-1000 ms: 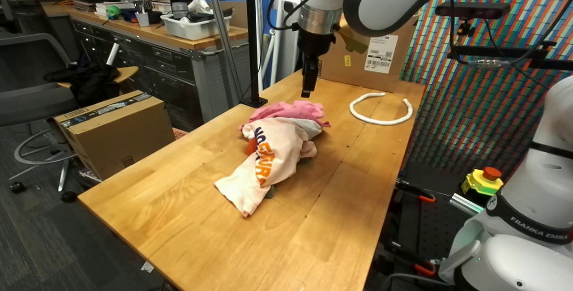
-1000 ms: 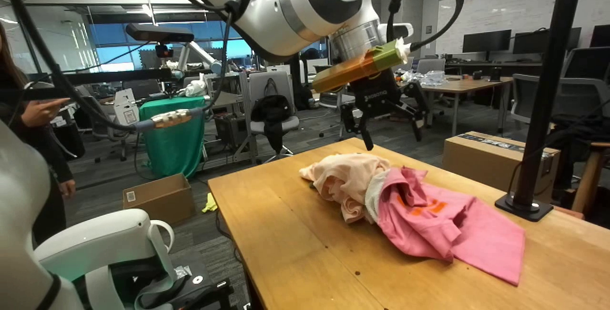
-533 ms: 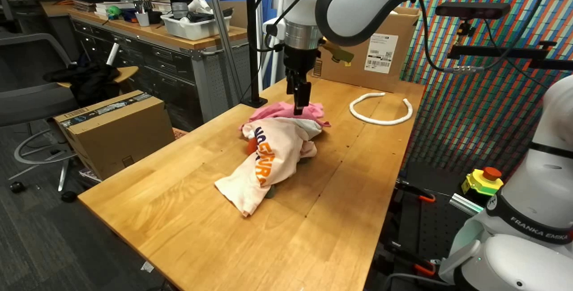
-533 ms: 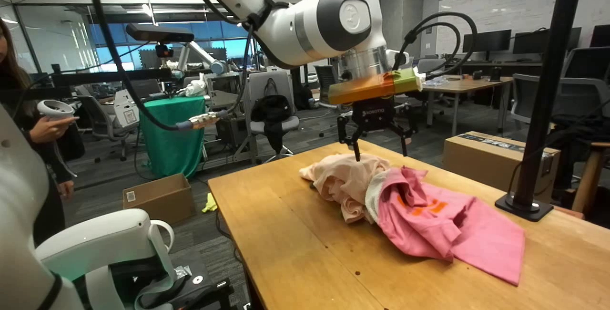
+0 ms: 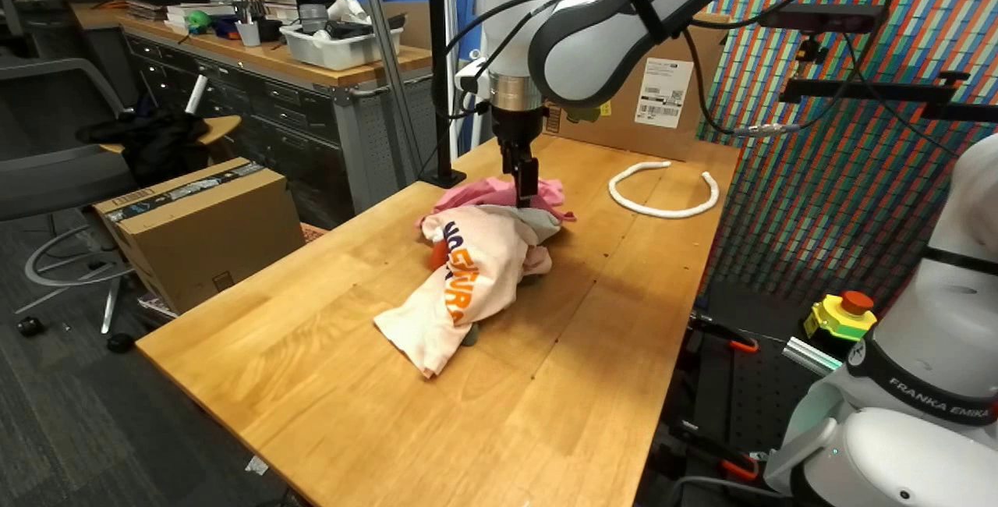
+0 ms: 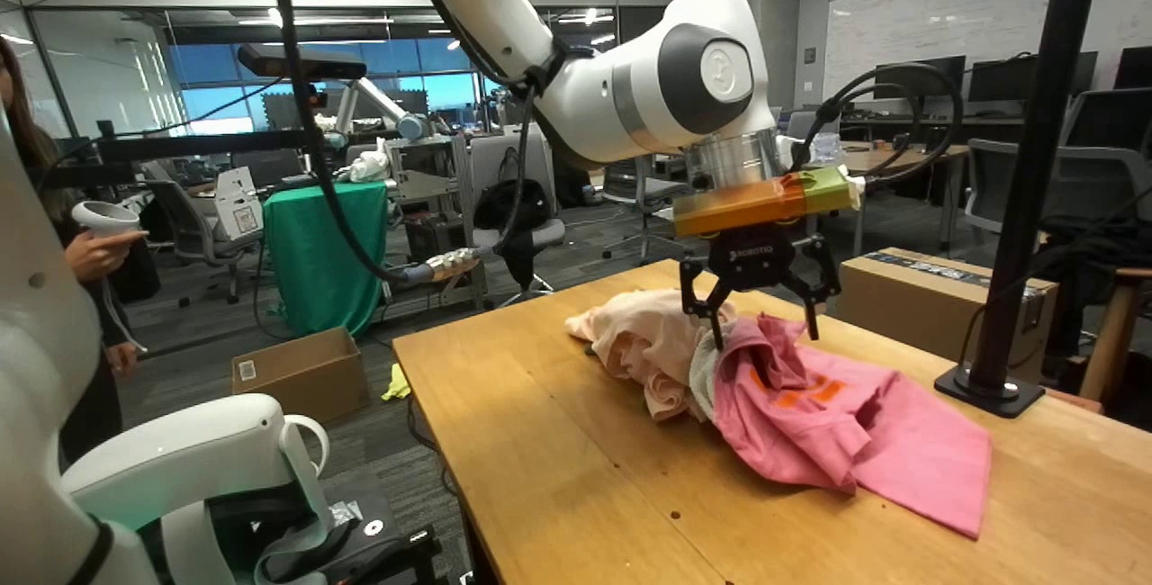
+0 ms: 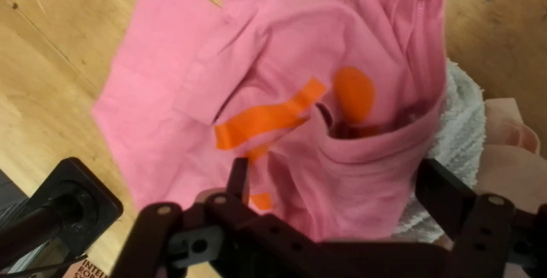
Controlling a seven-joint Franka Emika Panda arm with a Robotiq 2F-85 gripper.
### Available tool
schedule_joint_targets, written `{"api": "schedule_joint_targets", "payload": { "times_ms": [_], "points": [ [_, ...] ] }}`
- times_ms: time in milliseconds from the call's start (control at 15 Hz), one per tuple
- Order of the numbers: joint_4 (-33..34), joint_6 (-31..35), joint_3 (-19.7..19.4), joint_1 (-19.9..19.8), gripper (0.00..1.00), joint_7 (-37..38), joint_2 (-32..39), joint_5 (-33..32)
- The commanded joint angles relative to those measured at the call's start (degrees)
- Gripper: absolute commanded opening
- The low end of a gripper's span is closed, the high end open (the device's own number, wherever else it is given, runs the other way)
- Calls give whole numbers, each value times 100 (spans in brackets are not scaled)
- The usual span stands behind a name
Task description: Pick up the cloths and put them around the table.
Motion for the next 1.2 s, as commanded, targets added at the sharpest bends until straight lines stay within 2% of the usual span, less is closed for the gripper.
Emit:
{"api": "schedule_joint_targets", "payload": {
  "times_ms": [0, 200, 267, 333, 400, 933, 1133],
  "points": [
    [307, -96, -14, -89, 100, 116, 214, -384],
    [375, -94, -16, -126, 100, 156, 288, -529],
    [379, -101, -5, -135, 75, 127, 283, -507],
    [378, -103, -2, -138, 74, 126, 287, -514],
    [373, -107, 4, -142, 68, 106, 284, -492],
    [238, -179, 29, -151, 6, 35, 141, -413],
    [195, -204, 16, -147, 0, 73, 49, -478]
  ]
}}
